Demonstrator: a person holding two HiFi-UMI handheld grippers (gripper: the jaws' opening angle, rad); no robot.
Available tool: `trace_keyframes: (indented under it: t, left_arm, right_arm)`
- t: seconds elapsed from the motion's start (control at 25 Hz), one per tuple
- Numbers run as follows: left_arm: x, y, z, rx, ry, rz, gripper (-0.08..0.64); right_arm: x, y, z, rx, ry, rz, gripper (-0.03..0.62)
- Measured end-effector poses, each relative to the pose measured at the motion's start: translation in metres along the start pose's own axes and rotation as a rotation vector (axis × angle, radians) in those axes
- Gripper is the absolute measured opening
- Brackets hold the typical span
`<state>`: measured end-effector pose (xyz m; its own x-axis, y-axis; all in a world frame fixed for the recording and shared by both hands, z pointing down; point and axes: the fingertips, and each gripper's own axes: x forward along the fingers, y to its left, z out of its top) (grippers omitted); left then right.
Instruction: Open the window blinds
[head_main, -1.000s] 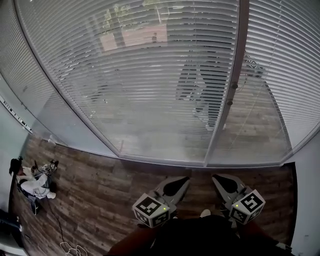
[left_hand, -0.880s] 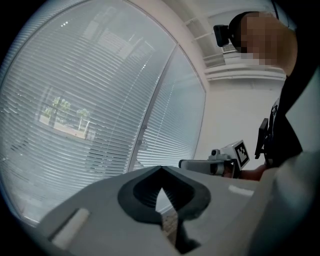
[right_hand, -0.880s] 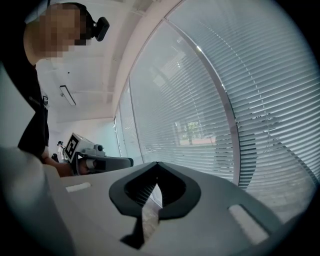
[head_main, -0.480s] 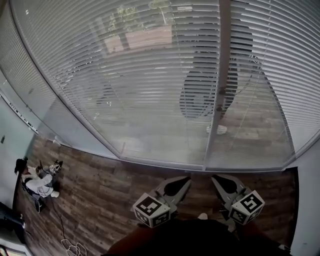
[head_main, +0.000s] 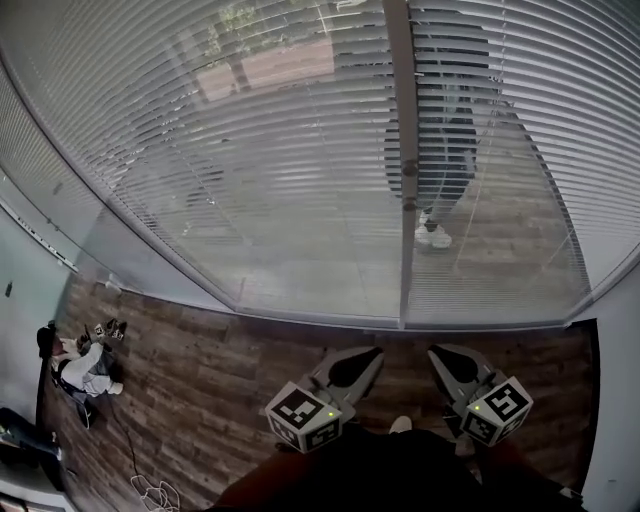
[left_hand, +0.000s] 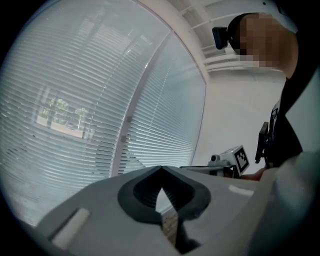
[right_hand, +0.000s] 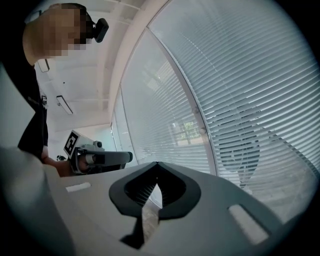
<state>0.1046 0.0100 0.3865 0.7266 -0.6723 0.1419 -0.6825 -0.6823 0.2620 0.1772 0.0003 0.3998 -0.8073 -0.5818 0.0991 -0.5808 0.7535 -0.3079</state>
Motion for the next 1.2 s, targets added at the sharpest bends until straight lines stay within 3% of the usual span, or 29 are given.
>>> trace_keyframes:
  t: [0.24,0.44,0.64,0.88,1.2]
  left_arm:
    - [-0.002,-0.005,-0.025,-0.008,0.035,0.039,0.0]
    - [-0.01,0.008,-0.025,-0.029,0.061,0.068,0.0]
    - [0.0,0.035,-0.023,-0.047,0.052,0.054,0.0]
    - [0.002,0.065,0.015,-0.063,0.045,0.031,0.0]
    - [0.0,0.133,0.011,-0.045,0.024,-0.006,0.0]
  right_arm:
    - [-0.002,-0.001,-0.021,0.027,-0.002,0.039,0.026]
    - [0.013,0.0,-0.025,0.036,0.012,0.053,0.026]
    - [0.036,-0.013,-0.026,0.043,0.031,0.03,0.026]
    - [0.065,-0.014,0.007,0.044,0.047,0.002,0.026]
    - [0.126,-0.021,-0.001,0.03,0.057,-0.035,0.026]
